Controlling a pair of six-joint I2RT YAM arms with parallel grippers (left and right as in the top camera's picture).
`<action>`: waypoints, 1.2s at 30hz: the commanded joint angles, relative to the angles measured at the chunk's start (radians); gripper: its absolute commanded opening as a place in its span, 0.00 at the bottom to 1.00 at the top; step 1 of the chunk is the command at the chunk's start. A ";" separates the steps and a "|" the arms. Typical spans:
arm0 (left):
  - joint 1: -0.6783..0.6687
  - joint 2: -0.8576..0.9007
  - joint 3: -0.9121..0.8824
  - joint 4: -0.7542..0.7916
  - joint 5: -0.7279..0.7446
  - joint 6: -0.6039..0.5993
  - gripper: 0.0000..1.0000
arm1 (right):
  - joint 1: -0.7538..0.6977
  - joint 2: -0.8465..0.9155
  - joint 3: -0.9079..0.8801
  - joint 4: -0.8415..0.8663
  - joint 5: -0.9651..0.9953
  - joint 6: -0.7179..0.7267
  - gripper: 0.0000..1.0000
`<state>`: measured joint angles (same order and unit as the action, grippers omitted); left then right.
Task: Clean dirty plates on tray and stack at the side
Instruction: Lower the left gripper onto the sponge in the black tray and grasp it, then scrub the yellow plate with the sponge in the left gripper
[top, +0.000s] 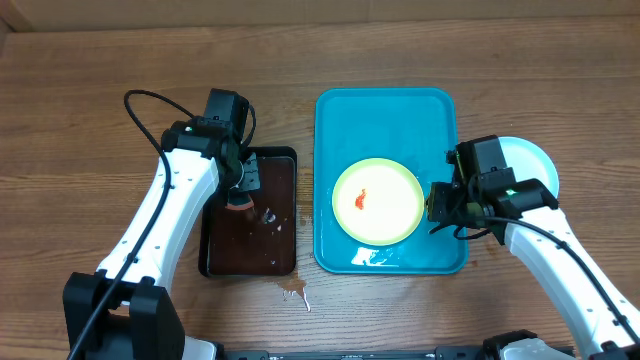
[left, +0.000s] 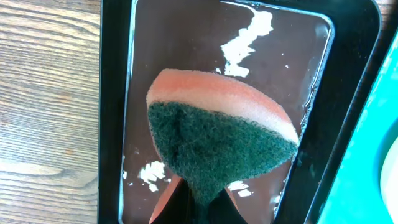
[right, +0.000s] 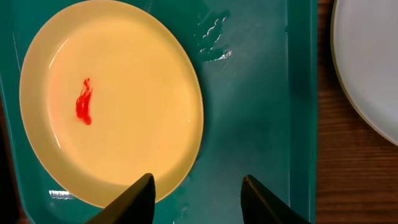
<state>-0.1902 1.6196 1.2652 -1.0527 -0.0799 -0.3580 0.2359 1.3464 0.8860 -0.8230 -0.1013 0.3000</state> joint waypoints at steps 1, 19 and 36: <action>-0.007 0.000 0.040 -0.011 0.002 0.022 0.04 | -0.001 0.004 0.016 0.008 -0.009 -0.013 0.46; -0.312 0.069 0.251 0.174 0.280 -0.044 0.04 | -0.001 0.135 0.016 0.107 -0.005 -0.013 0.39; -0.422 0.371 0.251 0.334 0.304 -0.095 0.04 | -0.001 0.377 0.004 0.230 -0.013 0.007 0.16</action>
<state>-0.6025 1.9625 1.5002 -0.7250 0.1993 -0.4400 0.2359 1.6840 0.8867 -0.5995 -0.1047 0.3016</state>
